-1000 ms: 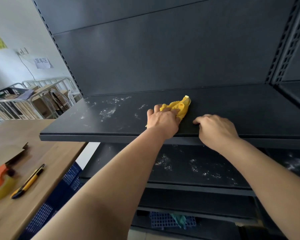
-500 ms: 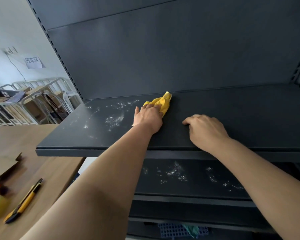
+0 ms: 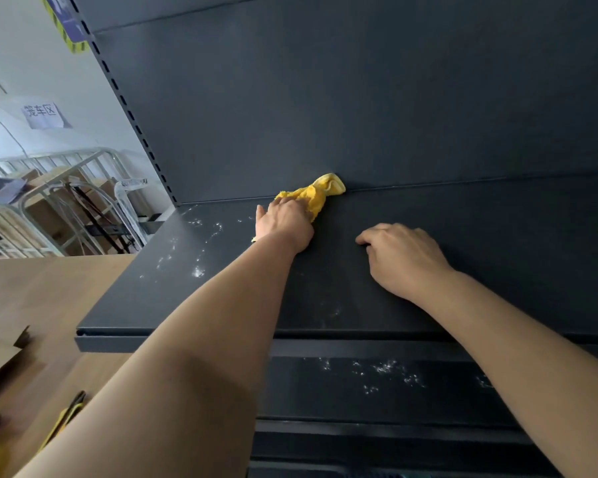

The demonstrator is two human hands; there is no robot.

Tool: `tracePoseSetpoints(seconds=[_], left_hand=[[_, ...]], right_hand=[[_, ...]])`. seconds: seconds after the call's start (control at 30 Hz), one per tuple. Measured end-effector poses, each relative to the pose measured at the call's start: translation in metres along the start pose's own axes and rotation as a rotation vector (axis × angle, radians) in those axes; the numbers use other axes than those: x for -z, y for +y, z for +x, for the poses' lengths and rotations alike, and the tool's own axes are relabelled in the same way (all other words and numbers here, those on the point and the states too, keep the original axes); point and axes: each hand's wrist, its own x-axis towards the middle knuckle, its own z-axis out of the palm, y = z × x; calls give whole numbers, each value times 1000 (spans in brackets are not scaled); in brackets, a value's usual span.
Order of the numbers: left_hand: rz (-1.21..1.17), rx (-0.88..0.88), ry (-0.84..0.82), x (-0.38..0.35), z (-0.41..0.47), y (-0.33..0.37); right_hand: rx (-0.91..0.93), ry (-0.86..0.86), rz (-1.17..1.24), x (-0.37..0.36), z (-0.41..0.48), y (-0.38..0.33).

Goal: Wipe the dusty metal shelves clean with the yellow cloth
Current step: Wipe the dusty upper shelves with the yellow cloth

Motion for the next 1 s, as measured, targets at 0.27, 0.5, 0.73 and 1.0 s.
tracePoseSetpoints(seconds=[0.27,0.5,0.73,1.0], left_hand=[[-31,123,42,12,5,-68],[-13,204,36,20,8,-123],[43,308,38,25,6,-153],[19,413,62,31,-14,-168]], right_hand=[[81,-47,-4,-9,34,-60],[130,-85,-17,-22,49,-97],[109,-184,-44,-24,55,-110],[78,-237,-54,-18,52,-109]])
